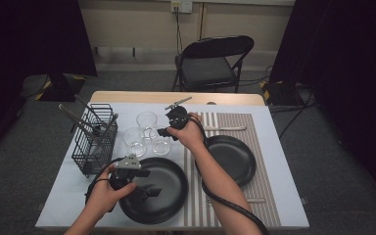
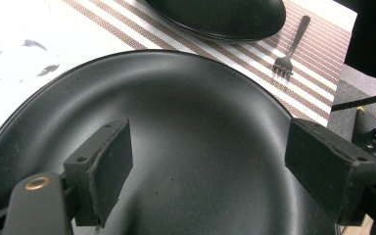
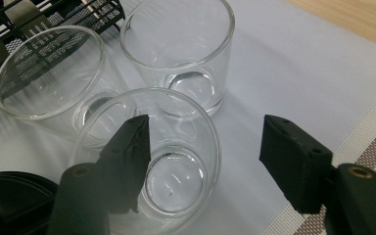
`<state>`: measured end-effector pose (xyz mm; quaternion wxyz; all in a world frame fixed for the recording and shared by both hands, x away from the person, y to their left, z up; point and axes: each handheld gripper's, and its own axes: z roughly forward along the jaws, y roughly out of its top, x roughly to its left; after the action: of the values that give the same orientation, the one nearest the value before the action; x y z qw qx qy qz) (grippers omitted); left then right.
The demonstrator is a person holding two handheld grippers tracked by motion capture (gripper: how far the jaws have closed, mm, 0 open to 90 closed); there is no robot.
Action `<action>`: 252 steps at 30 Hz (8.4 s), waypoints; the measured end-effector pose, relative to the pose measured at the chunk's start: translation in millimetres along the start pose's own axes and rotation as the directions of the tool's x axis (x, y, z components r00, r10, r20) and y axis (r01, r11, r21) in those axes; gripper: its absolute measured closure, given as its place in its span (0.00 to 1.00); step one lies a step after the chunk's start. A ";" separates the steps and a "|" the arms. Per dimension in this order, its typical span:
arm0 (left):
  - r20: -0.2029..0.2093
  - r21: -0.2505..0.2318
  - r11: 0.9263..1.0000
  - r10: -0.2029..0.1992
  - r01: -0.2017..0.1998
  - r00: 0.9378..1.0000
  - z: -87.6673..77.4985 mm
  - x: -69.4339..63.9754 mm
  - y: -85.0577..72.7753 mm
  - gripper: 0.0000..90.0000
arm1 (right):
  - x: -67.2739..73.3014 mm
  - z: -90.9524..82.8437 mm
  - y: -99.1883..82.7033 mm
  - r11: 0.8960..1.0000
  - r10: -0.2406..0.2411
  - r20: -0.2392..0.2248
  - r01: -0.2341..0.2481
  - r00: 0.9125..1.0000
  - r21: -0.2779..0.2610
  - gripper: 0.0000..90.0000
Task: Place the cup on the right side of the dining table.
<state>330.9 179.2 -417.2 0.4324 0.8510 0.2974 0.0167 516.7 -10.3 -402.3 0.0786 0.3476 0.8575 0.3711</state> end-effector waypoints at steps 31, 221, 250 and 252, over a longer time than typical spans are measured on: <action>-0.003 0.002 1.000 -0.006 0.006 1.000 0.4 2.0 -2.2 0.20 | -2.8 17.1 -7.1 1.000 0.005 -0.004 -0.005 1.000 0.029 0.59; -0.012 0.018 1.000 -0.020 0.020 1.000 6.3 4.5 -5.2 0.20 | -79.1 -60.4 -60.0 0.970 0.241 0.136 -0.241 0.961 -0.022 0.94; -0.015 0.026 0.999 -0.017 0.018 1.000 6.8 5.1 -5.3 0.20 | -82.8 -59.0 -65.2 0.968 0.250 0.143 -0.252 0.957 -0.004 0.94; -0.015 0.024 1.000 -0.016 0.016 1.000 6.7 5.3 -5.3 0.20 | -82.8 -59.1 -65.3 0.968 0.248 0.144 -0.250 0.958 -0.002 0.95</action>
<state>334.5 179.4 -426.6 0.4202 0.8536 0.3075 0.0160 520.1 -130.5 -415.6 0.0898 0.4789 0.8021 0.3454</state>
